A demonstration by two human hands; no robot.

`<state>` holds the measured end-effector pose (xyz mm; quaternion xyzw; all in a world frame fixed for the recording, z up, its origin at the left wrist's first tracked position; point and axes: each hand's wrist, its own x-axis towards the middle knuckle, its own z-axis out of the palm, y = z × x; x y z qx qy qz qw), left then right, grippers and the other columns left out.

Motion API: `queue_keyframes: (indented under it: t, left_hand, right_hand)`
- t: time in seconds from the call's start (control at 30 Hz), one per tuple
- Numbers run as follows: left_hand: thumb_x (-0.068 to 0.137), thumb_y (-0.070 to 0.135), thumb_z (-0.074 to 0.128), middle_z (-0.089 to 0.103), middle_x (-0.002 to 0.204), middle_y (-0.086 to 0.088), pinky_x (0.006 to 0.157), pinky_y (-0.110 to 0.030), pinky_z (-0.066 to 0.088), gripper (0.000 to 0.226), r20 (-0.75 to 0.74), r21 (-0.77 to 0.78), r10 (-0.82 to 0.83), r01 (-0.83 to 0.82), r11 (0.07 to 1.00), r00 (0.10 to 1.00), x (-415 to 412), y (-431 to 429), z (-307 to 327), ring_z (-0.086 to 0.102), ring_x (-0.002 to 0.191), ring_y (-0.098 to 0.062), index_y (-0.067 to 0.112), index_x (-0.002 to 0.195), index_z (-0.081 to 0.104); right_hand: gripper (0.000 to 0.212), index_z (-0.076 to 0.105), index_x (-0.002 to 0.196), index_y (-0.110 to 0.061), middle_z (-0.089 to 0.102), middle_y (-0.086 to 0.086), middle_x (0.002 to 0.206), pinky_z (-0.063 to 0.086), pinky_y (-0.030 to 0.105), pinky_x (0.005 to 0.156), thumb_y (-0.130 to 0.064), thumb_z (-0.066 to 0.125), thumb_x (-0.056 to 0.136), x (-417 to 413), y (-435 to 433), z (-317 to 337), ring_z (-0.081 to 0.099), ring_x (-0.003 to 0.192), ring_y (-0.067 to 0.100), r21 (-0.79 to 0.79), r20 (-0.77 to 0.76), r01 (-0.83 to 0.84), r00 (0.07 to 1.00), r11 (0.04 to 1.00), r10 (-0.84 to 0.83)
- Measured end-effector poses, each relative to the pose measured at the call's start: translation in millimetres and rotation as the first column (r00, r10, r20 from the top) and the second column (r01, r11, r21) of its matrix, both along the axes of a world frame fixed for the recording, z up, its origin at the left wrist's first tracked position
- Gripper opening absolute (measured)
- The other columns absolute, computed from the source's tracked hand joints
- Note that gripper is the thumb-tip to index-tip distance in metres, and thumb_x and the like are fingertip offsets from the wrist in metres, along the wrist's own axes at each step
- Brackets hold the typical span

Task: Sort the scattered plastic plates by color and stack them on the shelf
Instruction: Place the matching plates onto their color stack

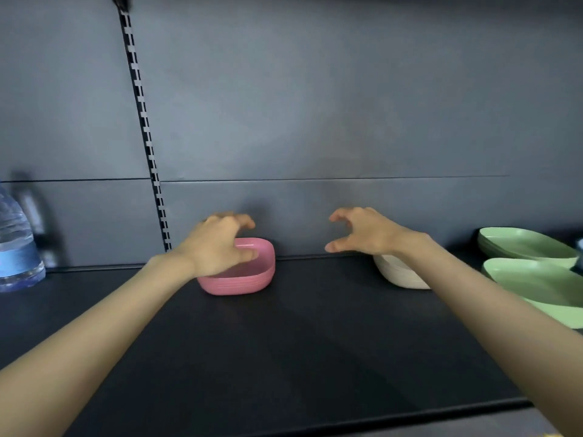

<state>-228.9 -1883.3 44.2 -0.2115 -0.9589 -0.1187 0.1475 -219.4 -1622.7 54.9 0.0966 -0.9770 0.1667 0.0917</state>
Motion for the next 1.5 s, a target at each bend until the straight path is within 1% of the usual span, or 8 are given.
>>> queue_keyframes:
  t: [0.27, 0.37, 0.63, 0.93, 1.1, 1.23, 1.4, 1.5]
  left_hand:
    - [0.082, 0.045, 0.064, 0.043, 0.142, -0.001, 0.111, -0.039, 0.026, 0.063, -0.084, -0.084, -0.188, 0.181, 0.980, 0.979, 23.9, 127.2, 43.8, 0.032, 0.134, -0.022, 0.023, 0.136, 0.041]
    - [0.083, 0.045, 0.063, 0.040, 0.144, 0.001, 0.111, -0.036, 0.025, 0.064, -0.072, -0.071, -0.202, 0.197, 0.978, 0.977, 39.3, 177.8, 50.2, 0.029, 0.135, -0.021, 0.024, 0.138, 0.038]
    - [0.085, 0.046, 0.061, 0.043, 0.140, 0.001, 0.108, -0.034, 0.025, 0.063, 0.025, -0.087, -0.171, 0.172, 0.981, 0.985, 71.1, 265.4, 33.2, 0.031, 0.133, -0.018, 0.025, 0.139, 0.035]
    - [0.081, 0.050, 0.064, 0.045, 0.137, 0.002, 0.105, -0.034, 0.030, 0.069, 0.107, -0.082, -0.031, 0.040, 0.996, 0.994, 61.8, 266.0, 25.0, 0.036, 0.129, -0.019, 0.026, 0.139, 0.035]
    - [0.076, 0.051, 0.070, 0.041, 0.142, 0.004, 0.107, -0.037, 0.034, 0.078, 0.228, 0.021, -0.015, 0.010, 1.000, 0.974, 33.5, 253.4, 0.0, 0.034, 0.132, -0.017, 0.026, 0.141, 0.034]
    - [0.069, 0.052, 0.075, 0.038, 0.146, 0.006, 0.109, -0.031, 0.033, 0.093, 0.342, 0.139, -0.047, -0.001, 0.990, 0.938, 10.9, 246.3, -23.2, 0.036, 0.133, -0.010, 0.026, 0.144, 0.028]
    - [0.061, 0.051, 0.081, 0.039, 0.145, 0.010, 0.101, -0.021, 0.033, 0.111, 0.472, 0.250, -0.111, -0.012, 0.968, 0.874, -16.8, 240.8, -50.6, 0.041, 0.129, -0.008, 0.023, 0.148, 0.018]
    - [0.045, 0.059, 0.084, 0.045, 0.138, 0.012, 0.105, -0.022, 0.035, 0.122, 0.522, 0.327, -0.173, -0.008, 0.945, 0.835, -27.9, 239.9, -59.6, 0.046, 0.123, -0.003, 0.023, 0.145, 0.024]
  right_hand:
    - [0.065, 0.045, 0.135, -0.016, 0.046, 0.005, 0.139, 0.037, 0.030, 0.100, -0.035, 0.072, 0.079, 53.8, 114.3, 41.7, 0.044, 0.126, 0.021, 0.096, -0.094, 0.096, 0.992, 0.991, -0.087]
    - [0.065, 0.045, 0.134, -0.015, 0.044, 0.005, 0.140, 0.033, 0.027, 0.099, -0.034, 0.073, 0.079, 75.8, 158.4, 50.0, 0.039, 0.130, 0.021, 0.137, -0.109, 0.096, 0.991, 0.986, -0.081]
    - [0.066, 0.043, 0.136, -0.019, 0.042, 0.002, 0.142, 0.034, 0.032, 0.104, -0.036, 0.072, 0.079, 100.8, 246.1, 40.7, 0.034, 0.132, 0.020, 0.156, -0.061, 0.059, 0.997, 0.986, -0.050]
    - [0.064, 0.043, 0.135, -0.018, 0.043, 0.002, 0.140, 0.033, 0.030, 0.104, -0.034, 0.071, 0.080, 62.2, 251.7, 16.6, 0.035, 0.131, 0.019, 0.131, 0.024, -0.096, 0.995, 0.987, 0.093]
    - [0.067, 0.045, 0.134, -0.019, 0.046, 0.001, 0.137, 0.034, 0.026, 0.097, -0.039, 0.074, 0.077, 25.6, 245.0, -1.6, 0.039, 0.127, 0.018, 0.110, 0.093, -0.131, 0.988, 0.985, 0.121]
    - [0.081, 0.041, 0.137, -0.024, 0.044, -0.006, 0.138, 0.037, 0.026, 0.098, -0.049, 0.078, 0.069, 1.8, 243.7, -11.8, 0.041, 0.125, 0.013, 0.019, 0.214, -0.120, 0.970, 0.993, 0.114]
    - [0.112, 0.030, 0.141, -0.031, 0.039, -0.011, 0.141, 0.038, 0.036, 0.107, -0.066, 0.079, 0.047, -19.7, 250.1, -25.8, 0.042, 0.127, 0.012, -0.005, 0.372, -0.070, 0.926, 0.998, 0.067]
    - [0.118, 0.030, 0.140, -0.032, 0.045, -0.014, 0.135, 0.041, 0.034, 0.105, -0.067, 0.080, 0.040, -29.7, 252.3, -33.6, 0.050, 0.120, 0.008, -0.049, 0.431, -0.069, 0.899, 0.996, 0.083]
